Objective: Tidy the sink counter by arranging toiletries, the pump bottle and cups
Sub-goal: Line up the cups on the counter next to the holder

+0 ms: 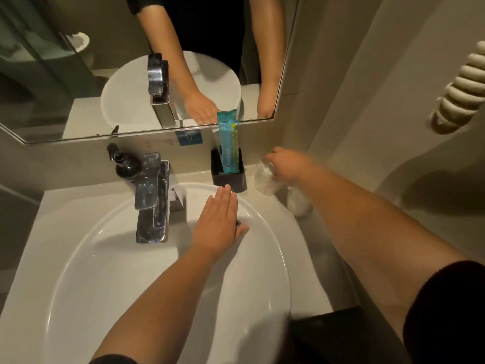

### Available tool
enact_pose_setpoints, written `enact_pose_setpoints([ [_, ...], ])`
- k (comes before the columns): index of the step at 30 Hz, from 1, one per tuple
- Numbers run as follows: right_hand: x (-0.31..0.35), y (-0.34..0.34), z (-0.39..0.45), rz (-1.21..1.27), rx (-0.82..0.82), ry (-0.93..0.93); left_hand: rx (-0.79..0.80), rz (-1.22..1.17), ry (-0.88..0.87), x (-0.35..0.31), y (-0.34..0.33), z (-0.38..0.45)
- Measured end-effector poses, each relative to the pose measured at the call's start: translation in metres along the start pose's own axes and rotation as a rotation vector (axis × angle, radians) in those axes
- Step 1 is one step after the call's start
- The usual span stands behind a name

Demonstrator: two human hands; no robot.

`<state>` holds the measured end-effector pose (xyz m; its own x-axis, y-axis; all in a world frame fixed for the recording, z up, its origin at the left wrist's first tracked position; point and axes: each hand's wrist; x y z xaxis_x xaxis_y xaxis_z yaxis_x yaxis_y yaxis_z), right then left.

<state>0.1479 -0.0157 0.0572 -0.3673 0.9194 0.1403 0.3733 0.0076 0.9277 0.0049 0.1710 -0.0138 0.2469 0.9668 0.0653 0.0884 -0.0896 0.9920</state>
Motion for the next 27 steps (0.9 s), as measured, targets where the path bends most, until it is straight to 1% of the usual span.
enact_pose_setpoints([
  [7,-0.002,0.006,0.017,0.014,-0.027,0.040,-0.025,-0.016,0.005,0.001,-0.001,-0.001],
  [27,-0.006,-0.001,0.023,0.039,-0.080,0.029,-0.036,-0.026,0.005,0.000,0.000,-0.002],
])
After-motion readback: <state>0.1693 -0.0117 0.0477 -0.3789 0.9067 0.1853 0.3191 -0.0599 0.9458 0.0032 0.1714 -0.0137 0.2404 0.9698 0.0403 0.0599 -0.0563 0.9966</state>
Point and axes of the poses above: each hand's wrist, its own z-axis towards the middle knuckle, its own y-axis out of the back of the hand, x = y × z, and after that the axes turned 7 degrees about z, right-handed
